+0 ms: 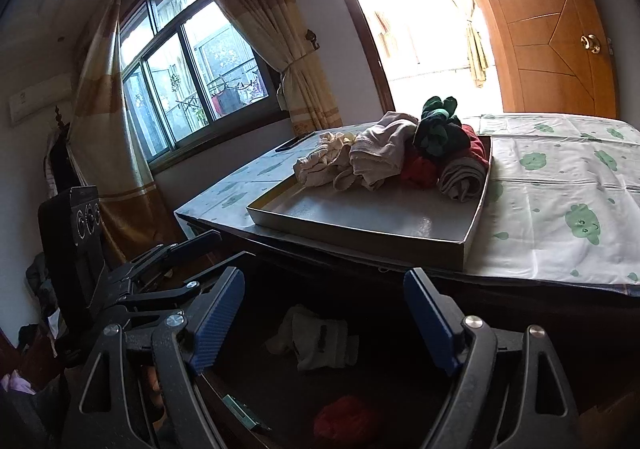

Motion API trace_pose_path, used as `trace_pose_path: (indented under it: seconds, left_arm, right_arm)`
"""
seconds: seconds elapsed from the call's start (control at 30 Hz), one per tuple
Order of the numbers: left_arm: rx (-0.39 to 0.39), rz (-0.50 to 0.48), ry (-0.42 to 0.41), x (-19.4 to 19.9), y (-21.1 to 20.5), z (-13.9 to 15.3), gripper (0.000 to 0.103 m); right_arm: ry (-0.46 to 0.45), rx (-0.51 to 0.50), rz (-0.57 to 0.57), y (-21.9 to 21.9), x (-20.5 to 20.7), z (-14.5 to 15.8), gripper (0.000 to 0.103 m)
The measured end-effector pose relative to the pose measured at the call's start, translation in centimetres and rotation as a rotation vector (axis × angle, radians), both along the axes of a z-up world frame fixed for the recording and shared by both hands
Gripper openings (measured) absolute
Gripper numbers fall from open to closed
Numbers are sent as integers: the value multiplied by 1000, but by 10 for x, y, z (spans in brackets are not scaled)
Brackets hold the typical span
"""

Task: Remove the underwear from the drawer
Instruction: 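Lower both open tools back into the drawer toward the remaining clothes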

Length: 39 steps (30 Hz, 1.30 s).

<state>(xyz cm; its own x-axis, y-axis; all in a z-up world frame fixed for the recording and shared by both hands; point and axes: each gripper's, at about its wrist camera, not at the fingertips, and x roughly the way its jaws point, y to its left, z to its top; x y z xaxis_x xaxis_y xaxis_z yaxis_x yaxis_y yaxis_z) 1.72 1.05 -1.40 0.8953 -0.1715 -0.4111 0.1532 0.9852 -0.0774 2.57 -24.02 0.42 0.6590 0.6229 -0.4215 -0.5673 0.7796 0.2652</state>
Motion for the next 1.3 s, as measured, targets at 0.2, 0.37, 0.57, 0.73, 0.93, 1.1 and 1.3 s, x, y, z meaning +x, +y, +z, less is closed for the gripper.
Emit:
trace_pose_path:
  seconds: [0.2, 0.37, 0.57, 0.73, 0.93, 1.1, 1.3]
  left_arm:
    - [-5, -3, -9, -13, 2, 0, 78]
    - [0, -4, -6, -21, 3, -3, 81]
    - [5, 9, 15, -25, 7, -11, 81]
    - [12, 18, 39, -25, 10, -19, 81]
    - [38, 21, 76, -24, 9, -30, 86]
    - [55, 25, 101, -25, 10, -39, 88]
    - [82, 35, 159, -22, 14, -51, 89]
  right_arm:
    - [-24, -20, 21, 5, -17, 2, 84]
    - [-43, -59, 49, 13, -26, 0, 84]
    - [-34, -70, 53, 14, -29, -6, 84]
    - [-20, -76, 45, 13, -28, -11, 84]
    - [-6, -105, 41, 15, -26, -20, 84]
    - [29, -130, 41, 14, -20, -32, 84]
    - [91, -196, 33, 19, -7, -58, 84]
